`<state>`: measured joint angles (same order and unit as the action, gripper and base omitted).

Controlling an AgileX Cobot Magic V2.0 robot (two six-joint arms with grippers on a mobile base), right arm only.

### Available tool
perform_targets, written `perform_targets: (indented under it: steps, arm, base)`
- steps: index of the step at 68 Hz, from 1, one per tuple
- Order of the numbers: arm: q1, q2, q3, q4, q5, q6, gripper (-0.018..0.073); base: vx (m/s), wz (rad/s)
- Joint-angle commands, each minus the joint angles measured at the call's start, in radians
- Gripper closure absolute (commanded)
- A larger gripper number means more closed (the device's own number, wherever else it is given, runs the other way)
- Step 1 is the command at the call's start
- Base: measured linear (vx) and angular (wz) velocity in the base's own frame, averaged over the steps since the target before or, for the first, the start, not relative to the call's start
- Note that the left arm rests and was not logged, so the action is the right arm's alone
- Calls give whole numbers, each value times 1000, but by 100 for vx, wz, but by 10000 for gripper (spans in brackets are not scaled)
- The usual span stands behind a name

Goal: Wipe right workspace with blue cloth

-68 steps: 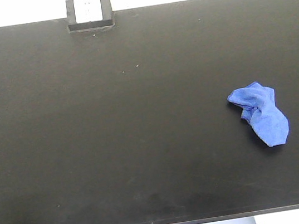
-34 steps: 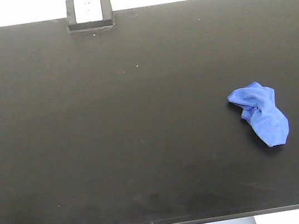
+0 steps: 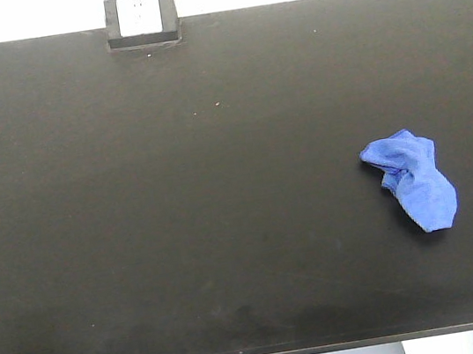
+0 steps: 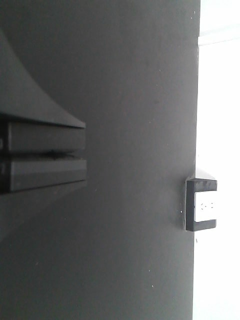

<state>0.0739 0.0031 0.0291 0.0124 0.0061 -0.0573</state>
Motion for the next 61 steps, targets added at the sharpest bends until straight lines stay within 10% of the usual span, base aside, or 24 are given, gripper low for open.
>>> perform_targets:
  steps: [1, 61]
  arm:
    - [-1, -18, 20, 0, -100, 10, 567]
    - [-1, -22, 21, 0, -92, 10, 567]
  base:
    - [0, 0]
    - [0, 0]
